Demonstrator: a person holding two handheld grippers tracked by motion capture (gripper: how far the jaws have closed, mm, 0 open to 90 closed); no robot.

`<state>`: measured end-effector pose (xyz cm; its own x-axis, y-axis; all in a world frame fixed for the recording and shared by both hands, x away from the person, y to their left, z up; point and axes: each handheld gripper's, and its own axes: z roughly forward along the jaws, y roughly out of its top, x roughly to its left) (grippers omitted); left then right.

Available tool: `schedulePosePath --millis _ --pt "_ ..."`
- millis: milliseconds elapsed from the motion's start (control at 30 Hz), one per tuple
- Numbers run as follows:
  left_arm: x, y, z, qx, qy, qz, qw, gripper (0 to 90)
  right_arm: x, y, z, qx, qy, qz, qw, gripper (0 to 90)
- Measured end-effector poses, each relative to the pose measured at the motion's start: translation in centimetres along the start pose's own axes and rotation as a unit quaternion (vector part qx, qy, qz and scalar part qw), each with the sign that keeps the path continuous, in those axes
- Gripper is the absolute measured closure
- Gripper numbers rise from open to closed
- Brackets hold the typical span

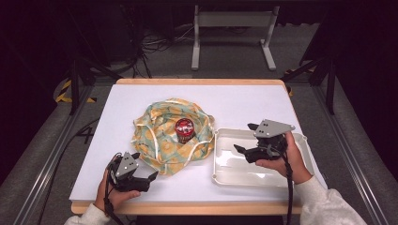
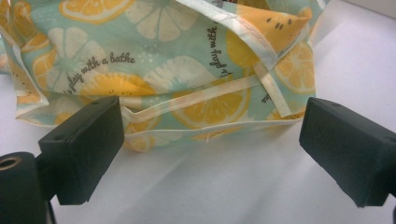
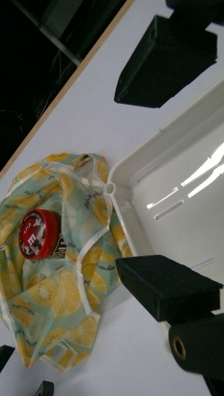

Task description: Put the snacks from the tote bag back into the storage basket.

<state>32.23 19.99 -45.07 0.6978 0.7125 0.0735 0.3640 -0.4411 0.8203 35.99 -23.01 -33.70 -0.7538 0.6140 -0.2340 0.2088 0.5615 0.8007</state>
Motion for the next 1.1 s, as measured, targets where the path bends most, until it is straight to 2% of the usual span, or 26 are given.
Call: schedulePosePath --millis 133,233,367,567,733,833,1033,1100 --pt "0.0 0.0 0.0 -0.004 -0.002 -0.002 1.0 7.2 0.0 1.1 0.8 0.001 0.004 -0.005 1.0 17.6" --pt "0.1 0.0 0.0 -0.003 0.001 -0.005 1.0 7.2 -0.1 2.0 1.4 0.0 -0.004 -0.019 0.9998 18.3" --pt "0.1 0.0 -0.2 -0.005 0.001 -0.002 1.0 7.3 -0.4 3.1 2.4 0.0 0.009 -0.015 0.9999 18.2" --pt "0.1 -0.1 -0.1 -0.002 0.006 -0.005 1.0 7.5 -0.4 4.3 3.8 0.003 0.008 -0.022 0.9997 18.2" --pt "0.2 -0.1 -0.2 -0.003 0.005 -0.002 1.0 7.7 -0.6 4.9 4.7 0.008 0.018 -0.019 0.9996 17.9" --pt "0.2 -0.1 -0.1 0.002 0.012 -0.001 0.9999 8.2 -0.8 5.4 5.3 0.006 0.023 -0.022 0.9995 17.8" --pt "0.2 -0.1 -0.3 0.001 0.013 -0.003 0.9999 8.3 -1.0 6.3 7.4 0.039 0.052 -0.02 0.9977 17.6" --pt "0.2 -0.1 -0.2 0.003 0.015 -0.002 0.9999 8.3 -0.9 6.7 7.8 0.045 0.052 -0.025 0.9973 17.3"
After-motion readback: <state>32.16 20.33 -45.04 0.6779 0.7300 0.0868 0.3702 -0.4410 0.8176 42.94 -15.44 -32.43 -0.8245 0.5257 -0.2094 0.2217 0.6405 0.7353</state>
